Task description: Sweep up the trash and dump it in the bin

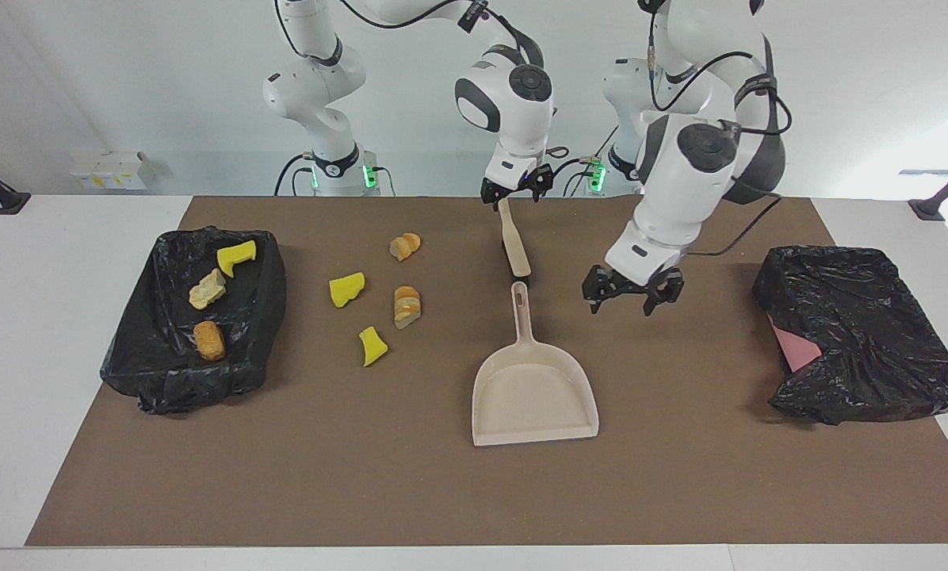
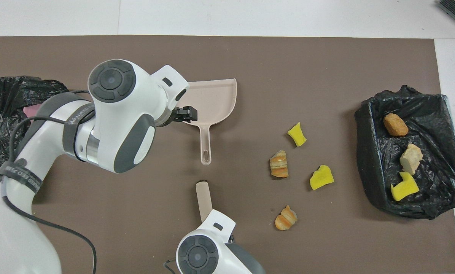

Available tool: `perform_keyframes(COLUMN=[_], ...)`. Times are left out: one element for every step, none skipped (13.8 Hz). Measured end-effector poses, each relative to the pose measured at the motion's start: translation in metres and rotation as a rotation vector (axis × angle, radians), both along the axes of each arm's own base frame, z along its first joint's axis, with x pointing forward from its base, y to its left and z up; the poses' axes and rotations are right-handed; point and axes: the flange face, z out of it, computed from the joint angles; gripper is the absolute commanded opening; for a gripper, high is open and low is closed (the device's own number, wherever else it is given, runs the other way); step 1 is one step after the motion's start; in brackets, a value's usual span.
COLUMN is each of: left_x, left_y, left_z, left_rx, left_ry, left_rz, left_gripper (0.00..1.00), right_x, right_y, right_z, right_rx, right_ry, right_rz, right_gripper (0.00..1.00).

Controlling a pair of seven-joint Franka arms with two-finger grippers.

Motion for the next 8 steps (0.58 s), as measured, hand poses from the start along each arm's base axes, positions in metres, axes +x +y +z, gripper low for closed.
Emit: perform_keyframes(left_x=[-0.004,-0.007,-0.009,-0.011,-0.013,-0.016,-0.020,-0.024], left_y=[-0.013,-0.021,-0.026,-0.030,-0.035,-0.039,-0.043,-0.047], left_z=[-0.007,-0.014,-0.021,-0.025,-0.029,-0.033,-0.039,-0.045], left_rx=[-0.001,0.000,0.003,0.004,0.003,0.003,0.005,0.009], left_ry=[0.002,0.007,0.013,0.016,0.016,0.018,0.021,0.028], left_rz=[-0.001,-0.003,-0.006,-0.005,0.001,0.003,-0.001,-0.006], left_gripper=[1.00,1.00,1.00,1.00,1.00,1.00,1.00,1.00], right_x=[0.000,0.001,0.000,0.000,-0.002,-0.005,-0.008,-0.011], right_y=[-0.002,-0.003,-0.003,-0.003,-0.004,-0.004,-0.005,-0.006], right_z=[-0.002,-0.002,0.000,0.001,0.002,0.002,0.001,0.000], right_rx=[0.000,0.000,0.002,0.004,0.007,0.010,0.008,0.005], right_ry=[-0.001,-0.001,-0.001,-0.003,0.000,0.006,0.010,0.012], right_rz=[-0.003,-0.005,-0.006,-0.007,-0.010,-0.013,-0.011,-0.010], right_gripper=[0.90,0.87,0.85,0.81,0.81,0.80,0.80,0.79])
